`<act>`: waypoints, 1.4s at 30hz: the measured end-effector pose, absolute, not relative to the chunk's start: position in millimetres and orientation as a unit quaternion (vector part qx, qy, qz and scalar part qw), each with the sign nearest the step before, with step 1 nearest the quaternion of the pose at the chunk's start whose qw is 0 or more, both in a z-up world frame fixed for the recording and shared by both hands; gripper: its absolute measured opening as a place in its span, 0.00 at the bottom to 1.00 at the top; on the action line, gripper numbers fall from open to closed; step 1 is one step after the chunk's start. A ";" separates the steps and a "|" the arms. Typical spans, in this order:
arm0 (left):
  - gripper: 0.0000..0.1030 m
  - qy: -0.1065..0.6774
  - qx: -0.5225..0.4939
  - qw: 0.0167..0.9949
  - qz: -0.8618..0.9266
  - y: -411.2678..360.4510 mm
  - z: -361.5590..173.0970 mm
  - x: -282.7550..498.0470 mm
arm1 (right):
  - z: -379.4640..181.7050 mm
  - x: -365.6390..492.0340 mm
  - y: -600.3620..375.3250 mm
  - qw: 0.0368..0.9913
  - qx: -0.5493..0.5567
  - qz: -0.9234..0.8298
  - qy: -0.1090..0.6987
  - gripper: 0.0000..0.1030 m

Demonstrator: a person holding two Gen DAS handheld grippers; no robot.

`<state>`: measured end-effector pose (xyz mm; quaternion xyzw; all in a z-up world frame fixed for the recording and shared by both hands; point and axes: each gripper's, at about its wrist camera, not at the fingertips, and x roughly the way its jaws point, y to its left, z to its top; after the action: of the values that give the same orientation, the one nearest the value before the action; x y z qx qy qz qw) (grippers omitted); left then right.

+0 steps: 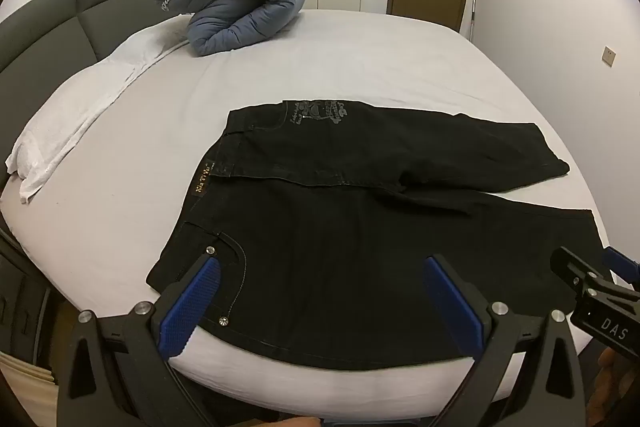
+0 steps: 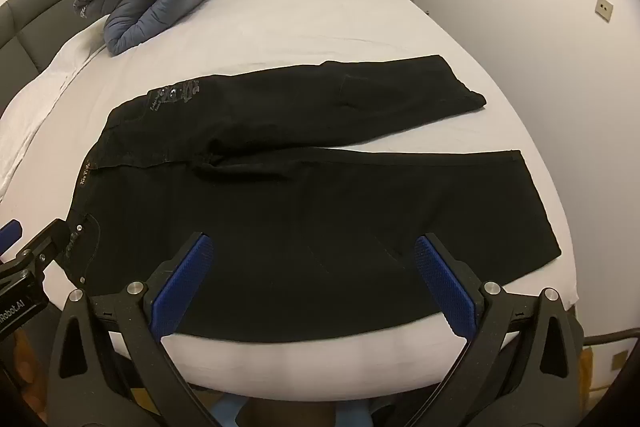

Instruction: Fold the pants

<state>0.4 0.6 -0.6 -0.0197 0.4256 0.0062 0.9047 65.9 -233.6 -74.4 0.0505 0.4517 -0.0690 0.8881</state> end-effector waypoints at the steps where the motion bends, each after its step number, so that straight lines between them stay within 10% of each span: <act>1: 1.00 0.426 -0.021 0.904 0.006 1.0 -0.8 0.5 | -74.4 65.9 -233.3 0.888 0.050 -0.068 0.452 1.00; 42: 1.00 0.427 -0.013 0.904 0.008 -2.1 -6.3 -2.9 | -79.6 64.2 -226.0 0.888 0.045 -0.069 0.453 1.00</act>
<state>-2.9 -2.1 -6.3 -0.0129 0.4274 0.0078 0.9039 64.2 -226.0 -79.6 0.0445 0.4532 -0.0685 0.8877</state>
